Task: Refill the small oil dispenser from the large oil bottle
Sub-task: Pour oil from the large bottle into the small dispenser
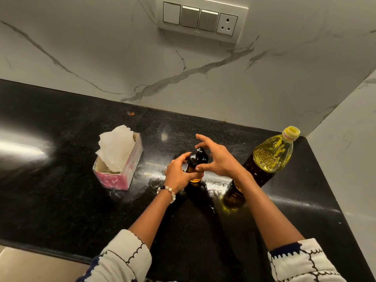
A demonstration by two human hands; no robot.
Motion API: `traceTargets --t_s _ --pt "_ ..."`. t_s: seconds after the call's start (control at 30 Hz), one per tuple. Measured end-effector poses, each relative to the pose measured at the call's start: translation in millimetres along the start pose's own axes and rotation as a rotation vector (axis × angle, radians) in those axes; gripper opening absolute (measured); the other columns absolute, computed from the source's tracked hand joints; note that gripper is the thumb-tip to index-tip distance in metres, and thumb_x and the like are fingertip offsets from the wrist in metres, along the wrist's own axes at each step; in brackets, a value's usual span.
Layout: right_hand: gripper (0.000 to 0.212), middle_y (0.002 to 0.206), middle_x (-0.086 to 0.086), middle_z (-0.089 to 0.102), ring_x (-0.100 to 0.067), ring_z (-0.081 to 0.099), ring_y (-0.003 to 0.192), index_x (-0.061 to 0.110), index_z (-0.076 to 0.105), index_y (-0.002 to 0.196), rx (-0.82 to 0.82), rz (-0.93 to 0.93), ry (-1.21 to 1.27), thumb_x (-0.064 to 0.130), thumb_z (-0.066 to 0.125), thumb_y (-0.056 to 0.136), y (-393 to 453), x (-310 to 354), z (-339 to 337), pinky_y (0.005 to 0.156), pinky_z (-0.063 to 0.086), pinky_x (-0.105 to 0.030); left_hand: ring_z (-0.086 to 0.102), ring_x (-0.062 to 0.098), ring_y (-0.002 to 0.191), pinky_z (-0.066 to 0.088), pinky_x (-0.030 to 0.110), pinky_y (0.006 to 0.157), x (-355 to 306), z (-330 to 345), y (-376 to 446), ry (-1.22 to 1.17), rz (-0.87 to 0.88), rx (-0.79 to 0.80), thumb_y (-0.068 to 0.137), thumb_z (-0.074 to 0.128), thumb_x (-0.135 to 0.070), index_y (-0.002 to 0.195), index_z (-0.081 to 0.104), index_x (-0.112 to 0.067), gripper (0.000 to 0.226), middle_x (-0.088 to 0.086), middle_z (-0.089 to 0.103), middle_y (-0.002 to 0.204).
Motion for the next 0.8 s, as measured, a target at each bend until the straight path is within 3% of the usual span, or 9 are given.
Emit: traceTargets --t_s 0.23,0.33,0.47,0.67,0.8 --pt "0.098 0.133 -0.006 0.049 -0.023 0.042 0.126 0.02 0.027 0.147 -0.102 0.012 -0.094 0.043 0.081 0.067 2.5 -0.9 4.3 0.105 0.038 -0.043 0.054 0.013 0.114 0.047 0.041 0.096 -0.4 -0.8 0.3 -0.001 0.015 -0.009 0.055 0.084 -0.052 0.127 0.055 -0.035 0.08 -0.01 0.064 0.116" --pt "0.109 0.136 -0.004 0.047 -0.022 0.037 0.128 0.023 0.017 0.15 -0.034 0.011 -0.081 0.038 0.084 0.065 2.0 -3.2 2.3 0.108 0.034 -0.044 0.053 0.013 0.116 0.046 0.038 0.097 -1.7 -0.5 0.4 0.008 0.026 -0.013 0.058 0.086 -0.046 0.129 0.054 -0.031 0.079 -0.007 0.064 0.118" --pt "0.104 0.14 -0.006 0.047 -0.023 0.039 0.131 0.028 0.012 0.15 0.023 -0.004 -0.069 0.018 0.081 0.072 0.1 -5.0 3.8 0.111 0.032 -0.045 0.053 0.012 0.116 0.046 0.037 0.097 -1.2 -0.2 1.1 0.013 0.026 -0.019 0.058 0.086 -0.045 0.127 0.055 -0.033 0.077 -0.007 0.065 0.117" --pt "0.103 0.14 -0.005 0.042 -0.024 0.033 0.131 0.026 0.017 0.149 -0.091 0.044 -0.148 0.049 0.078 0.069 0.2 -6.2 9.5 0.109 0.028 -0.051 0.055 0.011 0.114 0.048 0.038 0.095 -1.9 -0.3 0.3 0.013 0.036 -0.025 0.059 0.087 -0.045 0.127 0.055 -0.033 0.076 -0.006 0.065 0.118" --pt "0.111 0.141 -0.003 0.04 -0.024 0.03 0.131 0.029 0.004 0.15 -0.014 0.025 -0.094 0.04 0.08 0.07 -1.3 -4.8 9.5 0.11 0.027 -0.052 0.054 0.012 0.116 0.047 0.038 0.095 -3.0 -0.5 0.7 0.03 0.039 -0.025 0.059 0.086 -0.046 0.128 0.054 -0.032 0.077 -0.006 0.064 0.12"
Point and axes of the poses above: each hand's wrist, its own y-axis towards the middle knuckle, its own z-axis out of the palm, x = y × z, the point moved 5 cm from there along y, towards the middle knuckle
